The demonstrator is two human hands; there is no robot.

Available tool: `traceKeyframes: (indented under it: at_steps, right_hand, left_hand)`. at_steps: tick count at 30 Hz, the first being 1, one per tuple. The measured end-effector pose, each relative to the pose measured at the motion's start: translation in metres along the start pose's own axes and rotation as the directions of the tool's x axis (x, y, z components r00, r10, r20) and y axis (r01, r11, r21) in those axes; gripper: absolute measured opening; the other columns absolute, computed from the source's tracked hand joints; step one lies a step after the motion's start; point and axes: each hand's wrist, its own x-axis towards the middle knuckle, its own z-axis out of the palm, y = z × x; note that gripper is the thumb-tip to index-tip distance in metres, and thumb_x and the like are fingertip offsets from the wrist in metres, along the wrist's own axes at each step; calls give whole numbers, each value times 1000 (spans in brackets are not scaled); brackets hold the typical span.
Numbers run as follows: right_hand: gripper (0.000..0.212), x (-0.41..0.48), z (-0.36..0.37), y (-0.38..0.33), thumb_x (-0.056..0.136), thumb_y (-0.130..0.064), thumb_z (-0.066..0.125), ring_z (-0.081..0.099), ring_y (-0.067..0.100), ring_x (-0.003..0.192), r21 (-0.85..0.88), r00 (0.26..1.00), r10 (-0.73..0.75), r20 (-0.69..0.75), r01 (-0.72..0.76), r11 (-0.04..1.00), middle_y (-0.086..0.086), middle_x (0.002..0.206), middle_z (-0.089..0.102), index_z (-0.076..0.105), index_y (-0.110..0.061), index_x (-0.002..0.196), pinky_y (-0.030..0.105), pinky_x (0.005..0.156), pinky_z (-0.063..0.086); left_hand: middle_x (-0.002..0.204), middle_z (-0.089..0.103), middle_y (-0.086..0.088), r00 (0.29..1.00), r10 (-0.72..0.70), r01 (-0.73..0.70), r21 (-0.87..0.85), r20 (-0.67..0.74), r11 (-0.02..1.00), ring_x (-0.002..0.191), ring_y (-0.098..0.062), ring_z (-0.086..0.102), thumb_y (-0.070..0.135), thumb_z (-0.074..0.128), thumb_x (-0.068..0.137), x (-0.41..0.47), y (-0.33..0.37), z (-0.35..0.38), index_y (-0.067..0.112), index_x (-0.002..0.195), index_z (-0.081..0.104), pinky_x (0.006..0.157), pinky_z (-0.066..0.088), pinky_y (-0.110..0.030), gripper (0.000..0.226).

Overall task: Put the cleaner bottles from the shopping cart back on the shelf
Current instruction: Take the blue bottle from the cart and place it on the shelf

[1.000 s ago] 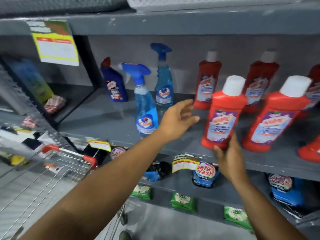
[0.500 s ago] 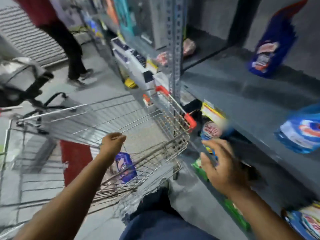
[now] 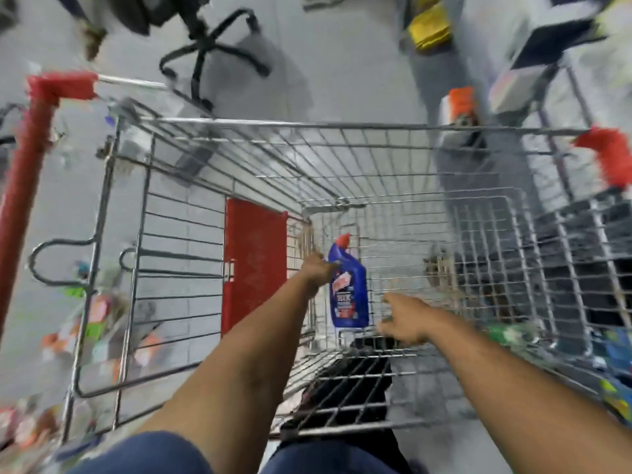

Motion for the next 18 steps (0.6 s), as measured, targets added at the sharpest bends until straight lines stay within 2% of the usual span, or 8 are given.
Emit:
traceKeyframes:
  at_steps: [1,2,4,6,9,13,16,18]
  right_hand:
    - [59,14,-2,-3,79,-36,61,55,32,118,-49,999,-1,34,2,999,17,134,55,46,-9,129,32,93,45]
    - [55,33,-4,-5,81,-35,59,56,32,117,-81,998,-2,58,7,997,17,133,55,49,-7,127,32,93,45]
    - [44,67,-6,-8,87,-30,53,54,31,118,-66,997,-10,70,14,998,16,133,56,53,-6,124,30,93,44]
    - [36,98,0,-11,89,-26,50,56,30,116,-2,997,9,80,-9,1000,18,128,59,58,-7,119,31,93,45]
    - [27,123,18,-9,83,-20,58,63,32,101,186,993,115,13,-115,976,19,112,67,65,-5,104,31,80,47]
    - [24,130,36,-6,78,-19,66,62,31,89,409,973,226,-55,-185,894,17,101,68,62,-7,99,30,74,44]
    - [22,121,37,-1,76,-19,69,62,28,85,466,968,241,-67,-183,865,14,98,69,64,-9,95,28,70,41]
    - [25,108,28,0,74,-18,72,64,28,88,480,967,246,-66,-186,858,12,99,70,63,-11,96,29,72,45]
  left_hand:
    - [122,58,-38,999,-40,40,22,26,999,106,-43,61,11,61,88,7,-9,2,-16,119,53,88,51,-53,42]
    - [119,58,-39,996,-77,75,44,47,996,105,-47,61,15,60,90,15,-18,4,-17,120,51,86,51,-55,45]
    - [96,59,-30,990,-113,109,54,83,993,79,-36,62,18,57,93,26,-34,7,-16,110,55,64,53,-42,38]
    - [88,59,-18,979,-157,158,0,129,987,72,-24,55,15,54,93,35,-46,7,-3,90,59,57,47,-28,19]
    - [91,56,-19,973,-168,179,-55,161,982,83,-26,48,16,51,89,47,-59,7,5,89,56,62,34,-32,12]
    - [89,63,-10,957,-196,208,-36,215,977,80,-23,55,16,49,90,57,-69,1,10,85,61,61,38,-30,14]
    - [79,69,1,954,-186,216,-108,236,970,77,-18,59,21,53,86,47,-66,0,17,79,69,68,38,-32,18]
    - [68,72,12,959,-171,212,-172,227,962,74,-13,62,20,56,83,37,-62,2,22,78,72,73,38,-33,17]
